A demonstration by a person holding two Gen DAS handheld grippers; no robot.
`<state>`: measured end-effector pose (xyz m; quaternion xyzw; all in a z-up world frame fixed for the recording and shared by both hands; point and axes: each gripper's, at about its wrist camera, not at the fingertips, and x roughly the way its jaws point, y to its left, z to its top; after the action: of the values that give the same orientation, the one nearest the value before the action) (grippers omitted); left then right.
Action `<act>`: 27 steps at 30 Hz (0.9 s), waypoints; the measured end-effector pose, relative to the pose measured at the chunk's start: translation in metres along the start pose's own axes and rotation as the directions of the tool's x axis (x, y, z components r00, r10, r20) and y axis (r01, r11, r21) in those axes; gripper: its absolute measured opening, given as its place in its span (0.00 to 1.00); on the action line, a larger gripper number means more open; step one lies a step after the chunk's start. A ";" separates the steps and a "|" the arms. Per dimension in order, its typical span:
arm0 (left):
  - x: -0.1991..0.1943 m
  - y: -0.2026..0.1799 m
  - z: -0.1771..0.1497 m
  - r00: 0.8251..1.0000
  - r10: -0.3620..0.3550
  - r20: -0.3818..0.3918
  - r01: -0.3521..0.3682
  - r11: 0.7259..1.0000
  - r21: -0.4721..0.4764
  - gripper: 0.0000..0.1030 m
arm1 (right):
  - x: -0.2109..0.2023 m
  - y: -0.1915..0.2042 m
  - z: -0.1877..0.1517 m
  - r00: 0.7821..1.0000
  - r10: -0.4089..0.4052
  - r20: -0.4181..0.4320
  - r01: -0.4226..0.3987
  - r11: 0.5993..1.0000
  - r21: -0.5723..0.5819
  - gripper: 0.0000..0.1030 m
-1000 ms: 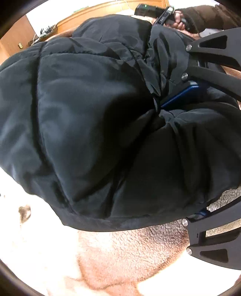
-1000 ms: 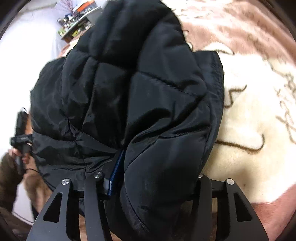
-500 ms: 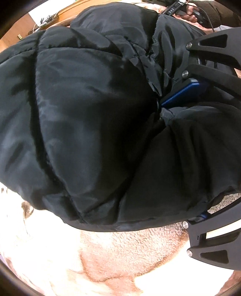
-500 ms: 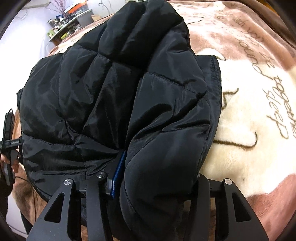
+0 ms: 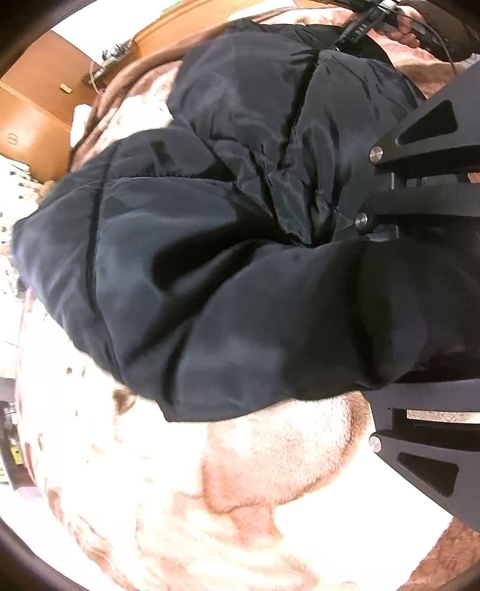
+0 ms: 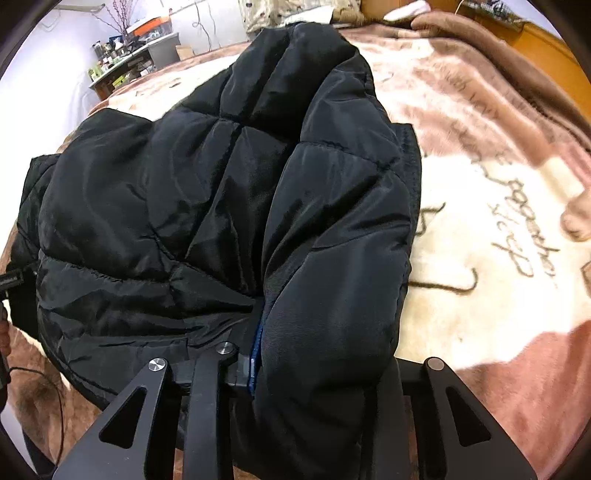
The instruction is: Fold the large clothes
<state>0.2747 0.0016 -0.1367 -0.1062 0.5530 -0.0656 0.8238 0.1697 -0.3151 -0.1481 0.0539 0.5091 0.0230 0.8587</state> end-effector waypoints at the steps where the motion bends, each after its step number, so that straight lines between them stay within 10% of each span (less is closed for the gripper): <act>1: -0.006 -0.002 -0.002 1.000 0.000 0.008 0.000 1.000 0.005 0.32 | -0.007 0.003 -0.001 1.000 -0.005 0.013 0.005 1.000 -0.005 0.27; 27: -0.143 0.109 -0.018 0.967 -0.069 0.246 0.091 0.993 -0.081 0.30 | -0.087 0.086 0.013 0.965 0.084 0.247 -0.058 0.992 -0.112 0.22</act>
<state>0.2030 0.1373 -0.0420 -0.1734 0.4460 -0.0599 0.8761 0.1411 -0.2386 -0.0560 0.0299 0.3922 0.0732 0.9165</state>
